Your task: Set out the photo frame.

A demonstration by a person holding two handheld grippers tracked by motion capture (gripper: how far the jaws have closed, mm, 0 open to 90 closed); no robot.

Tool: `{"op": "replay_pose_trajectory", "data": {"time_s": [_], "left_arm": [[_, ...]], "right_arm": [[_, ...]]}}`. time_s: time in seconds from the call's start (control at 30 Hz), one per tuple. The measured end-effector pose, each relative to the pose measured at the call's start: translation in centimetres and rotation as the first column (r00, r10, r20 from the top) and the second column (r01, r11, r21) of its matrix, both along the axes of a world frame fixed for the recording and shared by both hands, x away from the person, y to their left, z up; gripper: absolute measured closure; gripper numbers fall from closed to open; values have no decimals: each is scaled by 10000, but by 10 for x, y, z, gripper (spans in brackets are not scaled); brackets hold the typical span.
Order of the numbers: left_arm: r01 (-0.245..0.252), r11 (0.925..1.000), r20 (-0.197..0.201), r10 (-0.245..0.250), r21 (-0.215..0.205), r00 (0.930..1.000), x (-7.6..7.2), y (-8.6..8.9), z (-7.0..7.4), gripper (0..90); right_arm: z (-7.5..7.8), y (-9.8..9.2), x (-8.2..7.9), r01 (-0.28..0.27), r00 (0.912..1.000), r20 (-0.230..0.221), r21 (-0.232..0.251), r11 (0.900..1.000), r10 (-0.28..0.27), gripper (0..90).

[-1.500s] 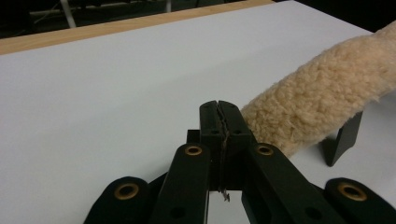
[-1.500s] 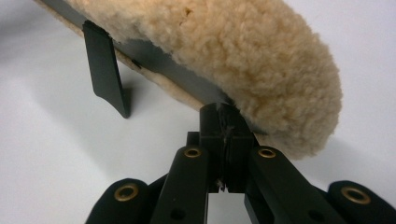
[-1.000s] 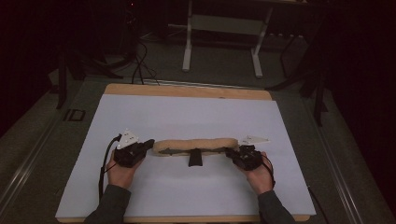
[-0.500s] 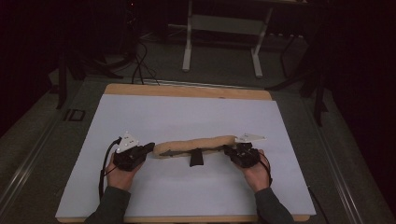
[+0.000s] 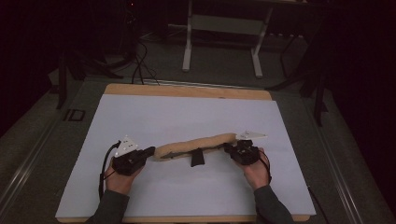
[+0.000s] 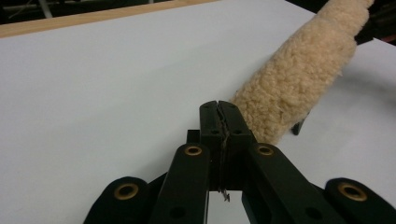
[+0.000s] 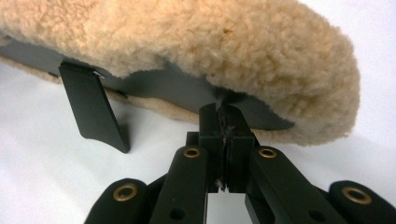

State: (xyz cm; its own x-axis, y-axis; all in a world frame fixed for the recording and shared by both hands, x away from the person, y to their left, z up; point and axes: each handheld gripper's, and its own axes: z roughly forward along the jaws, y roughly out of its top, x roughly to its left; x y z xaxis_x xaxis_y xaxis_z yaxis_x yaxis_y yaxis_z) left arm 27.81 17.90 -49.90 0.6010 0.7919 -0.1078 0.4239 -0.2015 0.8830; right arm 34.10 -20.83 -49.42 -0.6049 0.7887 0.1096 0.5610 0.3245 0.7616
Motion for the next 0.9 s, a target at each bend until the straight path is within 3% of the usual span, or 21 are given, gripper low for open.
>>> {"op": "replay_pose_trajectory", "data": {"time_s": [0.13, 0.63, 0.9], "left_arm": [[114, 9998, -84, -116, -192, 9999, -3, 0, -1, 900], [346, 9993, -32, -347, -135, 9994, -11, -4, -1, 899], [284, 9996, 119, -283, -76, 9995, -2, -1, -2, 884]], "right_arm": [[0, 0, 4, 76, 10000, -39, 119, 9999, -75, 883], [1, 6, 16, 252, 9993, -276, -4, 9997, -252, 883], [2, 9, 22, 230, 9988, -421, -38, 9997, -231, 882]]}}
